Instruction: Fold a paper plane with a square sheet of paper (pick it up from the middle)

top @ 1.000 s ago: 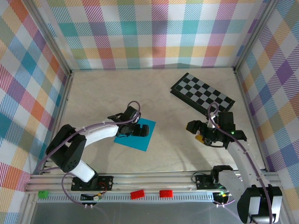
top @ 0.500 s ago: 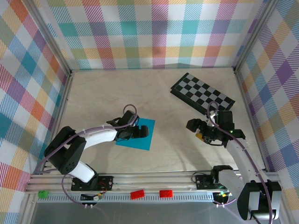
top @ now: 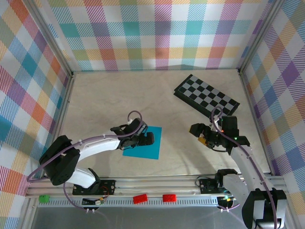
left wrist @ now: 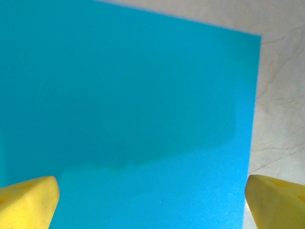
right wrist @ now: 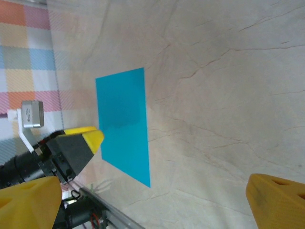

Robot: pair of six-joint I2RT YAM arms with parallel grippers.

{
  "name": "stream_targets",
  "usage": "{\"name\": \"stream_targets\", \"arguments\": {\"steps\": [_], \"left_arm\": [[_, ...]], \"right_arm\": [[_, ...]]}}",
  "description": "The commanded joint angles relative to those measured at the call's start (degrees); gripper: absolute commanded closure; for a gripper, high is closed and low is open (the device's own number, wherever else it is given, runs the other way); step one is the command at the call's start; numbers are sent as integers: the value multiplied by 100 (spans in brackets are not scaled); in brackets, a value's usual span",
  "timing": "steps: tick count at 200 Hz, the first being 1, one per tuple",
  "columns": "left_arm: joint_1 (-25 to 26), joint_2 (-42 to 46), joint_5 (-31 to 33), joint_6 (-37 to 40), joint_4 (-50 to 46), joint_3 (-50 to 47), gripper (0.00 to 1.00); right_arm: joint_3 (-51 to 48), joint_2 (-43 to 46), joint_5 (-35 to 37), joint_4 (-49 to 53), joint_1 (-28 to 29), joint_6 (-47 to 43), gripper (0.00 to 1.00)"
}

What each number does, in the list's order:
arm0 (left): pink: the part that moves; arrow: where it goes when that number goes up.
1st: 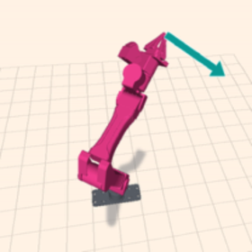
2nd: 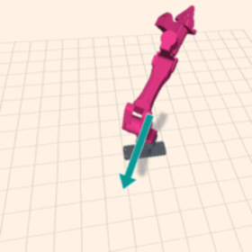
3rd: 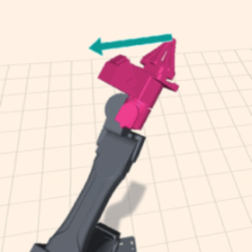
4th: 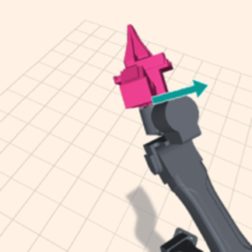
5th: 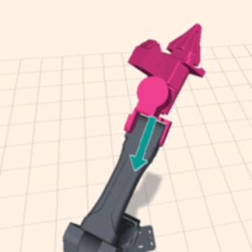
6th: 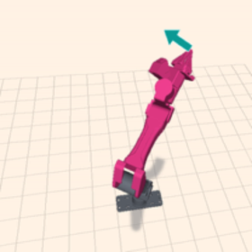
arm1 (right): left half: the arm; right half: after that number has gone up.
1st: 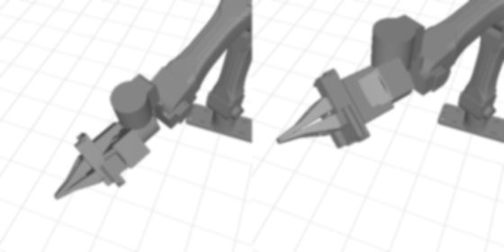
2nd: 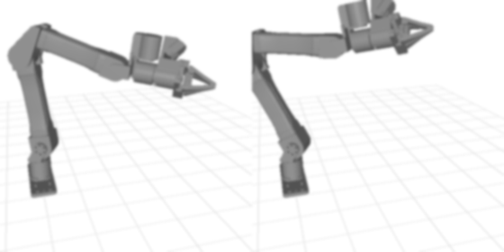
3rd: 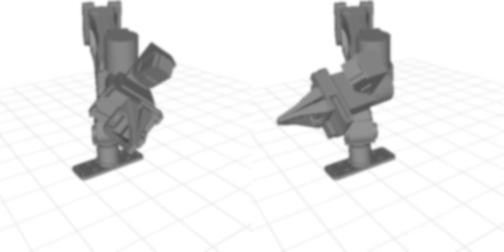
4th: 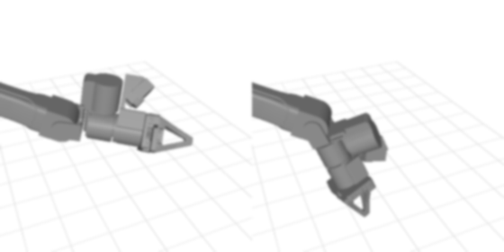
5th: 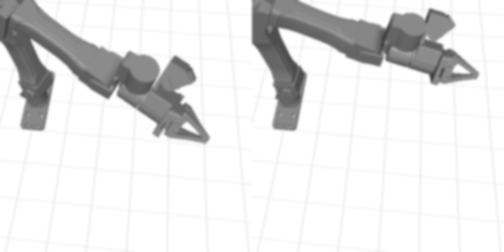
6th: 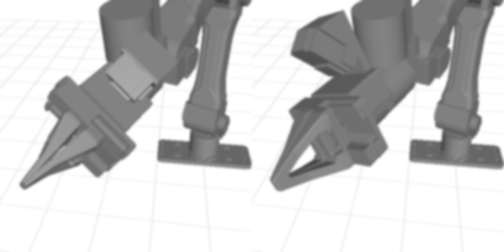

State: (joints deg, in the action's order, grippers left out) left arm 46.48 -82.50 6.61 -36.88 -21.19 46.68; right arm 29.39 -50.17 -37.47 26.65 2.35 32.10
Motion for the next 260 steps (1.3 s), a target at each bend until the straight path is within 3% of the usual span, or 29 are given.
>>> {"name": "stream_targets", "arguments": {"steps": [1,41,68,91,137,231,260], "left_arm": [[39,-301,357,1218,-1450,772,0],[28,-1038,10,1540,-1933,1353,0],[-64,-1529,295,1177,-2123,1539,0],[-230,-1630,-201,1124,-1736,1453,0],[-232,-1881,-436,1138,-1600,1669,0],[-316,-2375,-392,988,-1673,1806,0],[-307,-2607,-502,1030,-1701,1751,4]], "right_arm": [[140,125,-494,204,43,-77,0],[123,192,-450,513,292,-112,2],[240,182,-255,741,461,-210,2],[303,170,-158,879,510,-284,2],[331,-6,-63,894,521,-368,1],[371,-143,-25,938,526,-415,1],[400,-225,21,948,530,-415,1]]}}
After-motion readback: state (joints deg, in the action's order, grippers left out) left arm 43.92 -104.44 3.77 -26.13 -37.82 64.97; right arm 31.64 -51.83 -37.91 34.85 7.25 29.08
